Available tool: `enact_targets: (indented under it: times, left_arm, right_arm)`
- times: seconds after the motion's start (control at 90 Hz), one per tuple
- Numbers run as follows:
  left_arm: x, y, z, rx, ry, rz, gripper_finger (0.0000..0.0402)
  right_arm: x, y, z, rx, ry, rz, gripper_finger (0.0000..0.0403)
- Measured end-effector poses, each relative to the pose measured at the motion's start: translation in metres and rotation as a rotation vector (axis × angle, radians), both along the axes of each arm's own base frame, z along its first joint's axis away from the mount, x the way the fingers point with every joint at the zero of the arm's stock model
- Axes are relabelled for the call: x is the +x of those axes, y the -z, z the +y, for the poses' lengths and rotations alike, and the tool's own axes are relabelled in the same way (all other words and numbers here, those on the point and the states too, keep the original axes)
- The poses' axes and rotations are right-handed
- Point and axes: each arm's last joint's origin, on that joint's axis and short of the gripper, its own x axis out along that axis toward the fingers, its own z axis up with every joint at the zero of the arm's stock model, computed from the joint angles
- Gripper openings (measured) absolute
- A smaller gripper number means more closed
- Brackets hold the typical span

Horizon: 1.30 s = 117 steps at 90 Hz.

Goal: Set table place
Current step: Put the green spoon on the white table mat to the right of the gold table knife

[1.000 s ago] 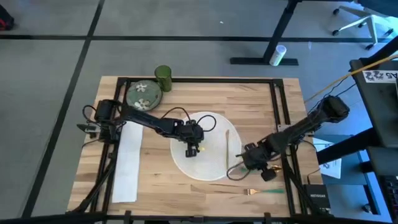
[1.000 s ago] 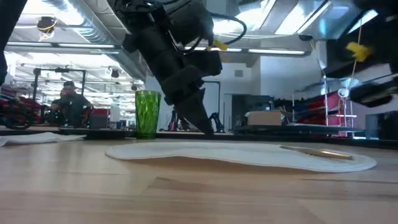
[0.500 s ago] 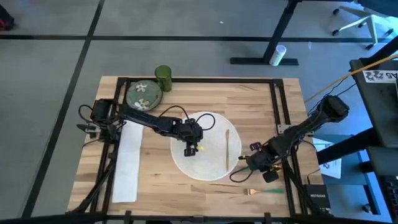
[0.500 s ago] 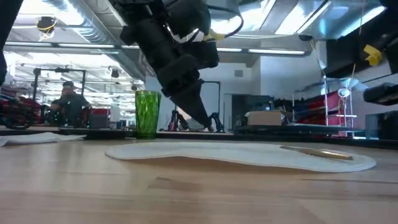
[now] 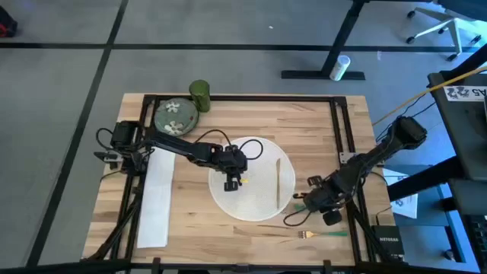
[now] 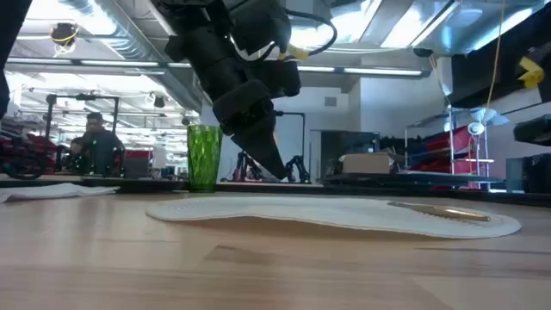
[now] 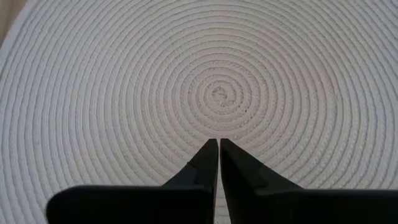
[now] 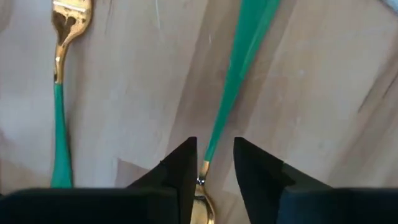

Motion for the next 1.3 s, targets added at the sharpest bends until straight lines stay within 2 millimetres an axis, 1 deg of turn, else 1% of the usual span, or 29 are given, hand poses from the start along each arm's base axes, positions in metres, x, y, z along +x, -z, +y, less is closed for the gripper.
enact_targets:
  times: [0.144, 0.256, 0.344, 0.478, 0.511, 0.667, 0.744, 0.956, 1.3]
  left_arm:
    - [0.0, 0.0, 0.0, -0.002, -0.003, 0.0, 0.0]
    - [0.0, 0.0, 0.0, -0.002, -0.003, -0.001, 0.0]
    - [0.0, 0.0, 0.0, -0.003, -0.005, -0.002, 0.0]
    - [0.0, -0.001, 0.0, -0.003, -0.005, -0.003, 0.0]
    - [0.0, -0.001, 0.0, -0.003, -0.005, -0.003, 0.0]
    - [0.0, -0.001, 0.0, -0.003, -0.005, -0.003, 0.0]
    - [0.0, -0.001, 0.0, -0.001, -0.002, -0.004, 0.0]
    - [0.0, -0.001, 0.0, 0.008, 0.011, -0.005, 0.0]
    - [0.0, -0.002, 0.0, 0.021, 0.029, -0.005, 0.0]
  right_arm:
    - [-0.005, 0.012, -0.004, 0.001, 0.04, 0.008, 0.009]
    - [-0.007, 0.015, -0.006, -0.012, 0.043, 0.008, 0.0086]
    - [-0.008, 0.016, -0.006, -0.017, 0.038, 0.005, 0.0068]
    - [-0.008, 0.016, -0.006, -0.024, 0.004, -0.002, 0.0017]
    - [-0.008, 0.016, -0.007, -0.028, -0.008, -0.008, 0.001]
    - [-0.006, 0.014, -0.007, -0.061, -0.025, -0.029, 0.0011]
    - [-0.005, 0.012, -0.007, -0.097, -0.053, -0.049, 0.0005]
    - [0.006, 0.004, -0.018, -0.146, -0.075, -0.076, 0.0003]
    - [0.036, -0.016, -0.044, -0.197, -0.22, -0.176, 0.0]
